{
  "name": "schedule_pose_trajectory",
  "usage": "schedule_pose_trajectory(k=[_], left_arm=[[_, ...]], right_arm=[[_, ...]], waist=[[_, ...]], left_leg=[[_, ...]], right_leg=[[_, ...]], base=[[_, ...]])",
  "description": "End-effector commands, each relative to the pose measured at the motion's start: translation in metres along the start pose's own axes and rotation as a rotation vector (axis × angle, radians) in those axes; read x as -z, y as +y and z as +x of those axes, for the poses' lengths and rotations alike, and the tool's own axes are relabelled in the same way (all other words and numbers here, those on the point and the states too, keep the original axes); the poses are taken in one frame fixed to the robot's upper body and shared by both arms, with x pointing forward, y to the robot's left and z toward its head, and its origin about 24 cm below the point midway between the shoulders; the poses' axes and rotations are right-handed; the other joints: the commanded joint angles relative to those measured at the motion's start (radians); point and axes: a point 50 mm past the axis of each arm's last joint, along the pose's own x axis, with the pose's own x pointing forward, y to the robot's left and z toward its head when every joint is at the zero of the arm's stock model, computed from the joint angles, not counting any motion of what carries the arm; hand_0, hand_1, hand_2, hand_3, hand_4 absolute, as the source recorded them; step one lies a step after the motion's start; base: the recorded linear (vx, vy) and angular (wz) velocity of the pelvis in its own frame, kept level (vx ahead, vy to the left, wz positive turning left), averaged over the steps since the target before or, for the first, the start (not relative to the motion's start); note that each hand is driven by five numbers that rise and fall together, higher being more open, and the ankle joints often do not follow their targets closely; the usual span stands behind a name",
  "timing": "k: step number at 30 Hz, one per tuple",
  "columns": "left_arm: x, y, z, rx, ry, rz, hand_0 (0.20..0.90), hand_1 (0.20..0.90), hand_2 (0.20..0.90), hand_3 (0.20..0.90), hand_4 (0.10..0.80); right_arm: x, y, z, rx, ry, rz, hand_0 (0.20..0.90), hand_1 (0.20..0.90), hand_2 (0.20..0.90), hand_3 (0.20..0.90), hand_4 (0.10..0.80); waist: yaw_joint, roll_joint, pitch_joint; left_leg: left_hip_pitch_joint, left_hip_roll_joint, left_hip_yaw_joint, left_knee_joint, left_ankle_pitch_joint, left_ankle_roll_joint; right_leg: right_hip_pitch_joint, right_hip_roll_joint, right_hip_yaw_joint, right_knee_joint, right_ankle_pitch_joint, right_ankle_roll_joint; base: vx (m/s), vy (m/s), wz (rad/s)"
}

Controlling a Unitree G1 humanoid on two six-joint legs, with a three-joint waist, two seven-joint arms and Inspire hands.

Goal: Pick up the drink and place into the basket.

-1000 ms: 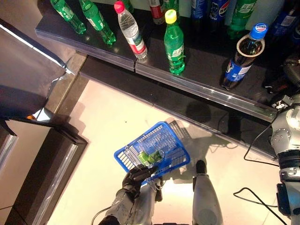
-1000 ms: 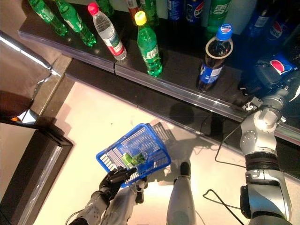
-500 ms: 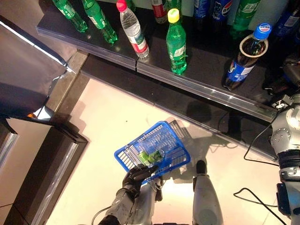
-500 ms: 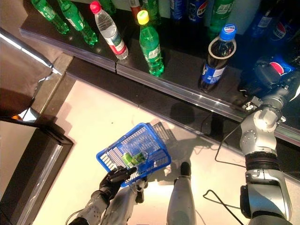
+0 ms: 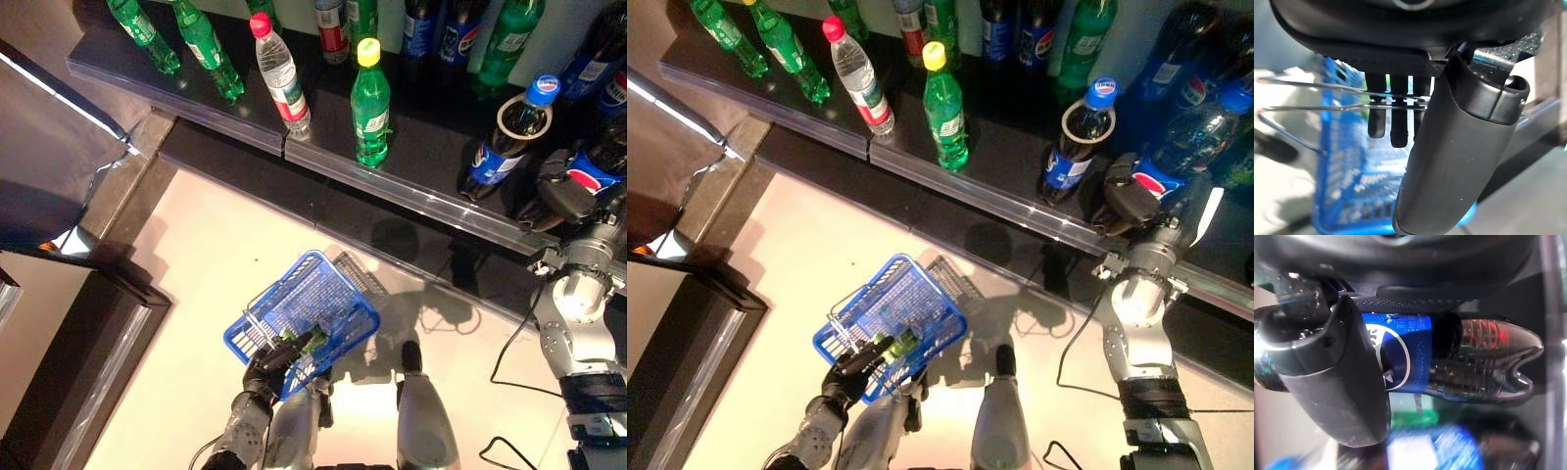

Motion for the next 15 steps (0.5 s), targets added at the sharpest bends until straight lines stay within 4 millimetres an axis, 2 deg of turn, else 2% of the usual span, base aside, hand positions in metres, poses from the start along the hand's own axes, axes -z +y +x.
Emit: schedule_pose_trajectory(k=[1,5,10,11,15], left_arm=[[-0.077,0.0,-0.015,0.096,-0.357,0.054,0.3,0.3,0.3,0.2,0.1],[-0.097,-0.024,-0.023,0.196,-0.418,0.065,0.3,0.3,0.3,0.2,0.1],[-0.111,-0.06,-0.039,0.417,-0.395,0.121,0.3,0.3,0.3,0.2,0.1],[-0.111,-0.074,-0.048,0.499,-0.377,0.137,0.3,0.3,0.3,0.2,0.1],[-0.114,-0.097,-0.067,0.674,-0.336,0.149,0.3,0.3,0.3,0.2,0.1]], right_arm=[[-0.083,0.029,0.0,-0.166,-0.436,0.137,0.3,0.3,0.3,0.2,0.1],[-0.088,0.035,-0.009,-0.243,-0.453,0.143,0.3,0.3,0.3,0.2,0.1],[-0.087,0.045,-0.021,-0.37,-0.403,0.163,0.3,0.3,0.3,0.2,0.1],[-0.083,0.047,-0.028,-0.407,-0.368,0.171,0.3,0.3,0.3,0.2,0.1],[-0.069,0.054,-0.045,-0.512,-0.279,0.194,0.3,0.3,0.3,0.2,0.1]], waist=[[0.001,-0.108,-0.221],[0.01,-0.116,-0.261],[0.021,-0.115,-0.292],[0.027,-0.111,-0.299],[0.039,-0.103,-0.301]], left_leg=[[0.016,-0.041,0.037,0.081,-0.116,0.021],[0.054,-0.039,0.035,0.051,-0.118,0.02],[0.074,-0.04,0.035,0.056,-0.128,0.023],[0.077,-0.04,0.03,0.06,-0.13,0.025],[0.084,-0.047,0.02,0.063,-0.133,0.032]], right_leg=[[0.079,0.053,0.013,-0.131,0.034,-0.063],[0.112,0.059,0.008,-0.154,0.035,-0.058],[0.138,0.067,0.002,-0.155,0.025,-0.06],[0.145,0.068,0.0,-0.152,0.021,-0.06],[0.158,0.069,-0.006,-0.147,0.015,-0.06]], base=[[0.054,-0.015,0.05],[0.048,-0.001,0.0],[0.043,0.03,0.01],[0.026,0.051,0.03],[-0.005,0.05,0.01]])
